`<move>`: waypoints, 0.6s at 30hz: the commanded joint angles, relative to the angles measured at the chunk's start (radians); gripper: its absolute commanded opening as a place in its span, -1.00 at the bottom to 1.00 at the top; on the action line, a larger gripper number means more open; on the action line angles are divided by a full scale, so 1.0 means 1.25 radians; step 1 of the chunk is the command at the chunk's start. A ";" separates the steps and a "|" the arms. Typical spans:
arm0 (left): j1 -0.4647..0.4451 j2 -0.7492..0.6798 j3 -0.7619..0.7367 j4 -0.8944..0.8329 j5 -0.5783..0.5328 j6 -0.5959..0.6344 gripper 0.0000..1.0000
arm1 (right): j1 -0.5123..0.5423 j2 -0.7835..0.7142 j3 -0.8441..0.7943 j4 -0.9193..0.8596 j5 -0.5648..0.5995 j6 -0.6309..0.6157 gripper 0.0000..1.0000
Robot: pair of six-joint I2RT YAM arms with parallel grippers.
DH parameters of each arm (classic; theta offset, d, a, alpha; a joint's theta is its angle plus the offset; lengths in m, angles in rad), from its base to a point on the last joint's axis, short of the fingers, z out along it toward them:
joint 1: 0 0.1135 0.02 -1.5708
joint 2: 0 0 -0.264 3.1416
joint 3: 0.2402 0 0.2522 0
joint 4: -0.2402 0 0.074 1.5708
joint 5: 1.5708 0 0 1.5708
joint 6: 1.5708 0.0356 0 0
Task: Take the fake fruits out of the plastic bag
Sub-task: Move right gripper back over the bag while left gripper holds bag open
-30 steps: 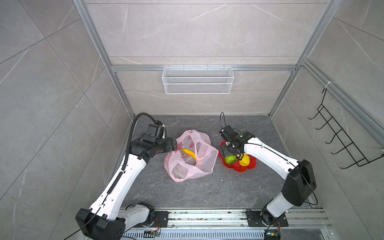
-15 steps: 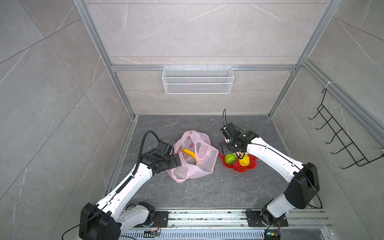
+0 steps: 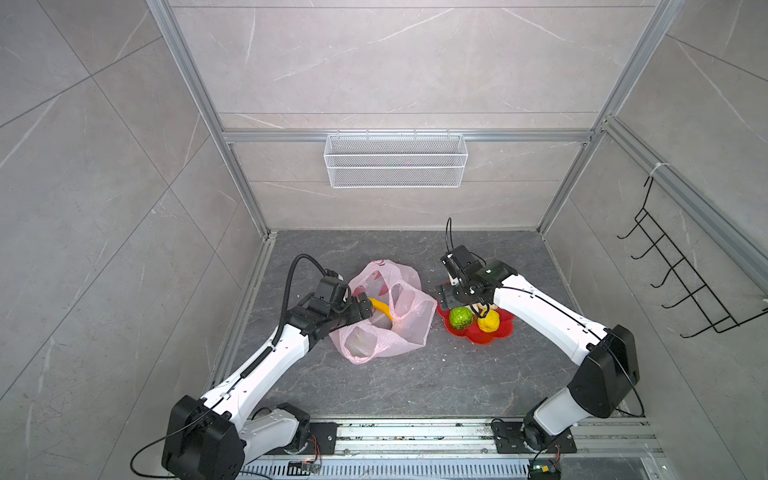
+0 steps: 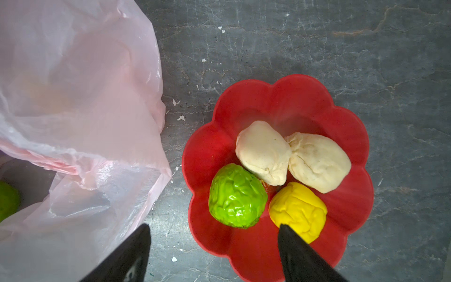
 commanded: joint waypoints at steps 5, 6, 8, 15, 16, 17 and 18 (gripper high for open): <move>-0.001 0.036 0.006 -0.009 0.083 0.024 0.82 | -0.002 0.011 0.028 0.007 -0.007 -0.007 0.67; -0.001 0.039 0.006 -0.017 0.089 0.030 0.77 | -0.002 0.014 0.033 0.008 -0.009 -0.005 0.67; -0.001 0.045 0.004 -0.030 0.098 0.040 0.64 | -0.002 0.018 0.042 0.008 -0.016 -0.002 0.66; 0.031 0.058 0.040 -0.117 0.079 0.121 -0.55 | -0.002 0.019 0.072 0.033 -0.062 0.007 0.64; 0.037 0.054 0.055 -0.132 0.072 0.139 -0.68 | -0.002 0.021 0.075 0.038 -0.075 0.005 0.63; 0.045 0.050 0.076 -0.153 0.060 0.156 -0.79 | -0.001 0.022 0.079 0.043 -0.087 0.002 0.62; 0.054 0.046 0.099 -0.171 0.053 0.176 -0.86 | 0.000 0.022 0.079 0.048 -0.097 0.001 0.60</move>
